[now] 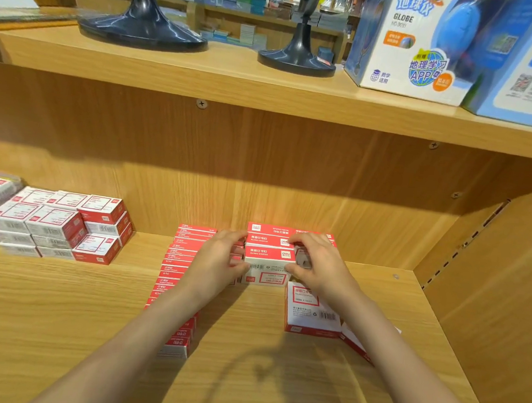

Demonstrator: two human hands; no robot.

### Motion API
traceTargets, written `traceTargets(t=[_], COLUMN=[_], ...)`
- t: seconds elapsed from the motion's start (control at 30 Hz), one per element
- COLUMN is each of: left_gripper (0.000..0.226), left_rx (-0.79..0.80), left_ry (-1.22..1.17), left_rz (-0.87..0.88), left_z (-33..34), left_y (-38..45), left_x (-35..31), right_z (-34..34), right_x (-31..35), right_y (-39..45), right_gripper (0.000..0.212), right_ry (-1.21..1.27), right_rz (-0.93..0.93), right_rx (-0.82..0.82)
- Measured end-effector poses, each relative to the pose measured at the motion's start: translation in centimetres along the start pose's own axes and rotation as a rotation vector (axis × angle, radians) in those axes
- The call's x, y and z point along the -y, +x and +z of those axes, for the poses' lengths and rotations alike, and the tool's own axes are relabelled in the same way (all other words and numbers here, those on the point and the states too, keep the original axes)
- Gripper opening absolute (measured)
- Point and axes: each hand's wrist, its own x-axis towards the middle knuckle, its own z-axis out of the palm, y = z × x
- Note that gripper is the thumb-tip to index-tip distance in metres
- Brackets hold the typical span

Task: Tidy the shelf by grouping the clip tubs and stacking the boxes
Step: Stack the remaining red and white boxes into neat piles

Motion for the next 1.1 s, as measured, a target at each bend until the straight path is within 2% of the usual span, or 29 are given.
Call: traceTargets(t=[0.3, 0.5, 0.63, 0.73, 0.8, 0.87, 0.93, 1.03, 1.1], left_gripper=[0.049, 0.063, 0.062, 0.054, 0.040, 0.026, 0.022, 0.034, 0.041], left_rx=[0.006, 0.075, 0.069, -0.028, -0.152, -0.189, -0.090, 0.119, 0.190], left_ry=[0.063, 0.137, 0.149, 0.222, 0.228, 0.176, 0.169, 0.175, 0.217], left_rz=[0.047, 0.053, 0.033, 0.108, 0.206, 0.268, 0.342, 0.431, 0.443], left_z=[-0.4, -0.5, -0.5, -0.3, -0.1, 0.3, 1.1, 3.1, 4.4], left_y=[0.1, 0.1, 0.3, -0.3, -0.9, -1.7, -2.5, -3.1, -2.9], left_x=[-0.1, 0.3, 0.3, 0.0, -0.6, -1.3, -2.2, -2.8, -2.9], right_z=[0.6, -0.1, 0.0, -0.5, -1.5, -3.0, -4.4, -5.7, -5.3], right_x=[0.4, 0.0, -0.1, -0.7, -1.8, -3.4, -5.3, -7.5, -8.0], right_y=[-0.4, 0.4, 0.4, -0.6, -1.7, -3.1, -4.9, -7.7, -9.0], right_gripper=[0.055, 0.060, 0.058, 0.053, 0.043, 0.032, 0.027, 0.031, 0.038], right_ry=[-0.058, -0.140, -0.172, -0.088, 0.002, 0.049, 0.041, 0.034, 0.067], right_rz=[-0.037, -0.025, -0.040, -0.013, 0.003, 0.047, 0.122, 0.263, 0.280], right_rx=[-0.075, 0.035, 0.042, -0.014, -0.101, -0.094, 0.017, 0.210, 0.200])
